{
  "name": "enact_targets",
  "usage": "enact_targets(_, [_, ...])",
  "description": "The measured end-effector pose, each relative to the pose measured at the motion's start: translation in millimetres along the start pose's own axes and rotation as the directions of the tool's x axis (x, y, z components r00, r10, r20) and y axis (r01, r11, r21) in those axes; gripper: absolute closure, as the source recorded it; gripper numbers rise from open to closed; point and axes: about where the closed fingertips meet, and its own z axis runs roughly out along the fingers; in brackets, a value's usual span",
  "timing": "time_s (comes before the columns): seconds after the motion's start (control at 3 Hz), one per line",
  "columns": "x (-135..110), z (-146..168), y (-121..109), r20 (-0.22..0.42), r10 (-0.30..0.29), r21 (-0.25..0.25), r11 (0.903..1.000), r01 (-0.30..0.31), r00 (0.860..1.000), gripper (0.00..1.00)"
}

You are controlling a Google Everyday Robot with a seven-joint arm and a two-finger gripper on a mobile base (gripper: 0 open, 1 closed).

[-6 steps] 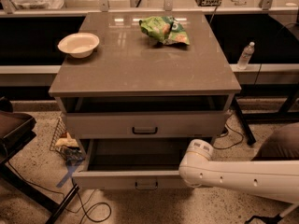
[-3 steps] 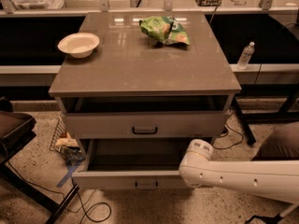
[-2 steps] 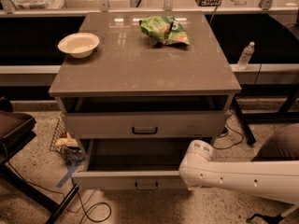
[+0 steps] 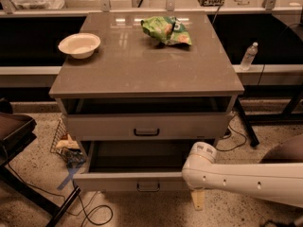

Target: Open middle drawer

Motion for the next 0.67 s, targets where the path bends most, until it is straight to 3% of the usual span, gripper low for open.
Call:
enact_targets(0.33, [0,1,1,0.0,0.0,-0.002,1.0,0.0,1.0,0.16])
enact_targets(0.67, [12,-9,27,-0.036,0.034,-0.051,0.998,-0.036,0.999,0.48])
